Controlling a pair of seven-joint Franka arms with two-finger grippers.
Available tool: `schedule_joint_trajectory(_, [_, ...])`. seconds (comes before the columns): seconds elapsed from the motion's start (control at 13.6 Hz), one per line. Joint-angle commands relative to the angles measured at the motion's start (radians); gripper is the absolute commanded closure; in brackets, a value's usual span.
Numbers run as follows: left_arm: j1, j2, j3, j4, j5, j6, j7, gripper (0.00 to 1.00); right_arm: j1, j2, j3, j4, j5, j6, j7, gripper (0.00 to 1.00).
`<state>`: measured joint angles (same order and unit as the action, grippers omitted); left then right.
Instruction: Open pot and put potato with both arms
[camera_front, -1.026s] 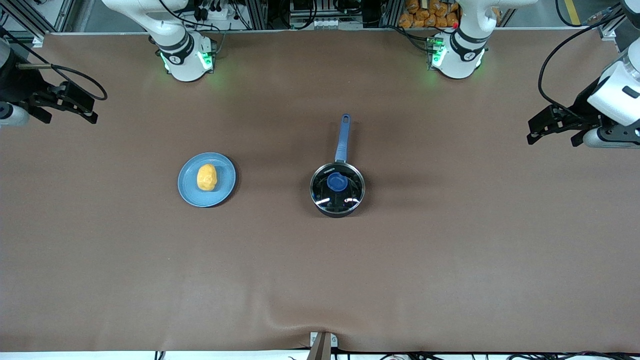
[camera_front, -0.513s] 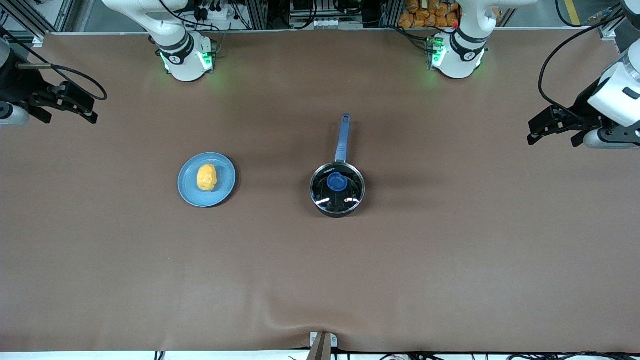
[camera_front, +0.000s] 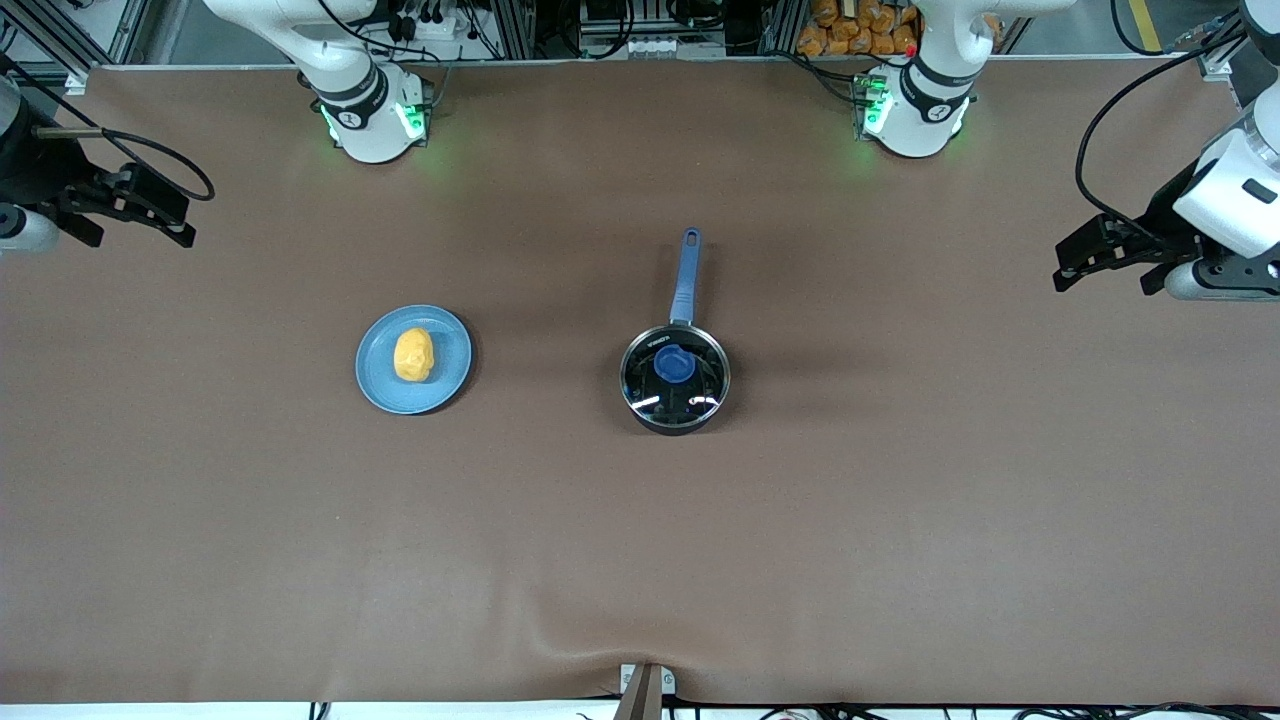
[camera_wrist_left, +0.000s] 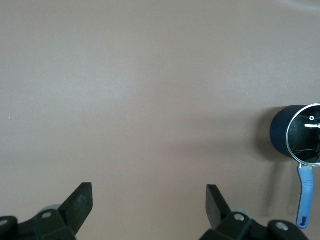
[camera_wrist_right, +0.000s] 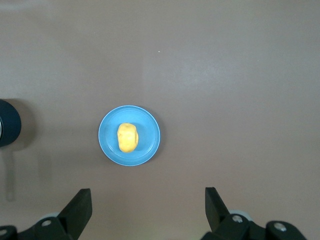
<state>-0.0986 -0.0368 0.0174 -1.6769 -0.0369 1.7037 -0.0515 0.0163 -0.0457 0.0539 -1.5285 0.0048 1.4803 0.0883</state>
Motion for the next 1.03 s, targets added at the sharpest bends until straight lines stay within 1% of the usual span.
schedule_joint_trajectory(0.0, [0.003,0.0,0.001,0.006,-0.018,-0.004,-0.007,0.0,-0.024,-0.006,0.015,0.002,0.018,-0.008,-0.007,0.0])
schedule_joint_trajectory(0.59, [0.0,0.003,0.001,0.006,-0.017,-0.001,-0.005,0.0,-0.024,-0.006,0.015,0.002,0.018,-0.008,-0.007,0.0])
schedule_joint_trajectory(0.66, [-0.009,0.02,0.001,0.005,-0.011,-0.001,-0.008,0.0,-0.024,-0.006,0.015,0.002,0.018,-0.008,-0.007,0.0])
schedule_joint_trajectory(0.95, [-0.013,0.063,-0.043,0.009,-0.012,0.002,-0.066,0.0,-0.026,-0.006,0.015,0.002,0.018,-0.008,-0.006,0.0])
